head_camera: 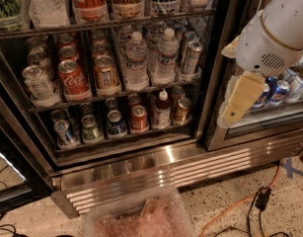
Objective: Pick water bottle from top shelf of fridge
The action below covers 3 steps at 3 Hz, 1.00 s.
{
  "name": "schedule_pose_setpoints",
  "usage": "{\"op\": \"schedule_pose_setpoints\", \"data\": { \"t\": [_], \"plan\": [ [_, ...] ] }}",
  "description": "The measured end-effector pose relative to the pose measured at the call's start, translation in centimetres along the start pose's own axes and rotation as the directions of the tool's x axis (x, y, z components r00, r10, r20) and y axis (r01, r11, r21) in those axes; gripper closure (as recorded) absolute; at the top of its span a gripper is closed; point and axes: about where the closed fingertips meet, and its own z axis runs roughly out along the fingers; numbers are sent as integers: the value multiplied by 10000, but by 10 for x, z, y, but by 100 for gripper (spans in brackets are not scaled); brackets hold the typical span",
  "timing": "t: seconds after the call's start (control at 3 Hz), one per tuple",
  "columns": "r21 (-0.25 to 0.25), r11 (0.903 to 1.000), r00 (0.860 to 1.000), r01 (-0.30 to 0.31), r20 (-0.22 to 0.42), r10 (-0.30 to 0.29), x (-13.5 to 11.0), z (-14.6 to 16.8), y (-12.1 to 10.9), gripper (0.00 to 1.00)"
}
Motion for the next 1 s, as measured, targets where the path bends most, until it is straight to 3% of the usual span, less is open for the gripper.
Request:
{"op": "schedule_pose_setpoints", "data": {
  "t": [0.33,0.67,1.0],
  "plan": [
    [403,9982,9983,-452,379,437,-2,1,-11,0],
    [969,9908,9844,-940,1576,780,-27,2,-38,0],
    [1134,9872,9426,-1124,3265,698,-71,0,-55,0]
  ]
}}
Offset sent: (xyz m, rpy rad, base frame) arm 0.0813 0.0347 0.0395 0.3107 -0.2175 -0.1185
